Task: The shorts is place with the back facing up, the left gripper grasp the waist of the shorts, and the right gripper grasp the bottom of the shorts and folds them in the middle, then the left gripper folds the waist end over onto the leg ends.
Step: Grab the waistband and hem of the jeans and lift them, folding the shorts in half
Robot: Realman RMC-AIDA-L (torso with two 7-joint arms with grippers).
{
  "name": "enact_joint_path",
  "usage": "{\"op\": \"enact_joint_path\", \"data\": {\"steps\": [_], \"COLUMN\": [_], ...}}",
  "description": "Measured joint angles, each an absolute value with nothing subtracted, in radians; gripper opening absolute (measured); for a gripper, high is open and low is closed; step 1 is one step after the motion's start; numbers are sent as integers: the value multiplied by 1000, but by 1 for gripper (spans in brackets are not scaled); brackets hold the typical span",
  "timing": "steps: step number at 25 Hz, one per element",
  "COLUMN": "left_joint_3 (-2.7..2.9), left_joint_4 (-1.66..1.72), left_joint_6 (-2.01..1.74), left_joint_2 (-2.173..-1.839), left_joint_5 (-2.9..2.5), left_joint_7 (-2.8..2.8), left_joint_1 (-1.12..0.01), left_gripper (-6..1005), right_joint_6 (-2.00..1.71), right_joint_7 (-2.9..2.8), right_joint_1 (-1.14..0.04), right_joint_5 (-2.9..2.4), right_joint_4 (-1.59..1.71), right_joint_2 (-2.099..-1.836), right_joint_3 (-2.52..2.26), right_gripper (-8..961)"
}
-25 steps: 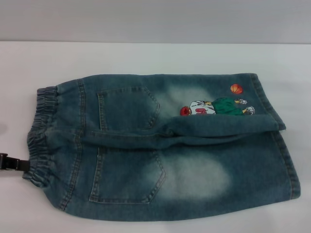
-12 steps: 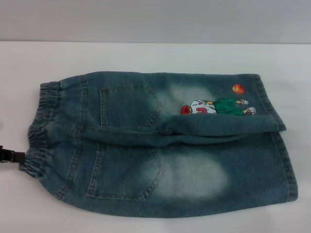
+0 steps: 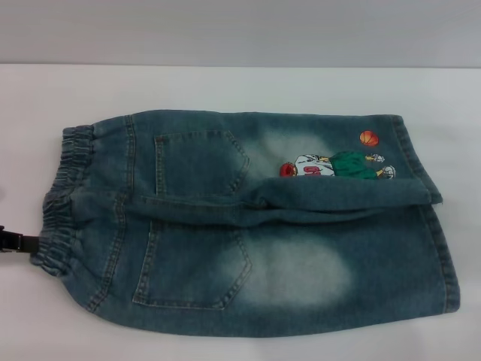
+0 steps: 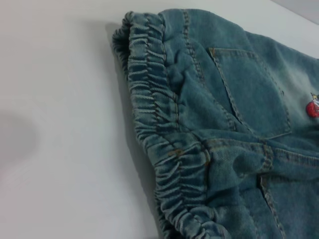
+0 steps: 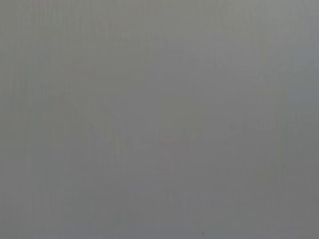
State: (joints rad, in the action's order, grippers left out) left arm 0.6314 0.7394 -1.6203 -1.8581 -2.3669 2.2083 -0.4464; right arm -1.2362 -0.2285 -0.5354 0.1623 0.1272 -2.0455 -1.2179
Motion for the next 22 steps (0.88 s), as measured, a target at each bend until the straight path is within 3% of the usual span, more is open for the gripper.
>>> {"op": "enact_joint_path", "data": {"steps": [7, 22], "left_joint_3": [631, 615], "left_joint_4": [739, 752], "left_joint_6": [-1633, -1656], "left_joint_2": [-1857, -1851], "left_joint_5": [-2367, -2359], "left_joint_7": [2216, 2245], "left_joint_1": [-446, -457], "left_gripper": [55, 609], "right_joint_6": [-1236, -1236], "right_joint_7": [-229, -228], "right_joint_1": [-535, -534], "right_joint_5": [163, 164], "right_joint_4": [127, 129], "right_joint_2": [-2045, -2045], "right_joint_3": [-1218, -1218], "right_gripper": [533, 534]}}
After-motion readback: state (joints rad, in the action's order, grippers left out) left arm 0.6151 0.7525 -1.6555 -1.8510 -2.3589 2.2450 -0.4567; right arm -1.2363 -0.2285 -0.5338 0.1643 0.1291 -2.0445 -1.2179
